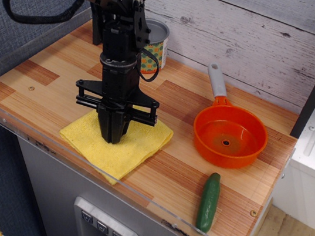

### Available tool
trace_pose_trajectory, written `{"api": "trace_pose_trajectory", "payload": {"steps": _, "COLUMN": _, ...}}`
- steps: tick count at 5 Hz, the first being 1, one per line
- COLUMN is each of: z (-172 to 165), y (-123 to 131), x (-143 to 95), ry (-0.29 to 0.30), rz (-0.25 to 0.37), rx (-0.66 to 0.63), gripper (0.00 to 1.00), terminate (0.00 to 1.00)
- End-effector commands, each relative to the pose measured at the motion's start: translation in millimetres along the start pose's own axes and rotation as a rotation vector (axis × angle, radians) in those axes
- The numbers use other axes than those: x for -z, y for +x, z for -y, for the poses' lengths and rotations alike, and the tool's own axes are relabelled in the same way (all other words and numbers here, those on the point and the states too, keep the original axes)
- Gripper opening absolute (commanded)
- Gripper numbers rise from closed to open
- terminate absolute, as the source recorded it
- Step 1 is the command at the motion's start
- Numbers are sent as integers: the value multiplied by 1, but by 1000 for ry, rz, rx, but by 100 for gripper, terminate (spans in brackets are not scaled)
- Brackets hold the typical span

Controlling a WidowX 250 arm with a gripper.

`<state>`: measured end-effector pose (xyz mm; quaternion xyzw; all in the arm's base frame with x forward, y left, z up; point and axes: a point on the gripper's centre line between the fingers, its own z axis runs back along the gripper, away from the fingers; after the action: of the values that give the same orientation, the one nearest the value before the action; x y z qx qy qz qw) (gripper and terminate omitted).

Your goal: Move the yellow cloth to the bottom middle of the table

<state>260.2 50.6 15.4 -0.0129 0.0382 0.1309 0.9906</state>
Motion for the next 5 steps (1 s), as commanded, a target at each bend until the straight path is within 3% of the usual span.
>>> {"api": "trace_pose_trajectory", "payload": {"steps": 1, "z": 4, "y": 7, "x": -41, "ry": 15, "rz": 107, "rx": -14, "gripper": 100, "terminate": 0}}
{"api": "trace_pose_trajectory", "payload": {"steps": 4, "z": 12, "y": -4, "x": -69, "ry": 40, "rz": 98, "rx": -30, "gripper": 100, "terminate": 0}}
{"api": "trace_pose_trajectory", "payload": {"steps": 5, "z": 13, "y": 3, "x": -83, "ry": 92, "rz": 104, "rx": 18, "gripper": 100, "terminate": 0}}
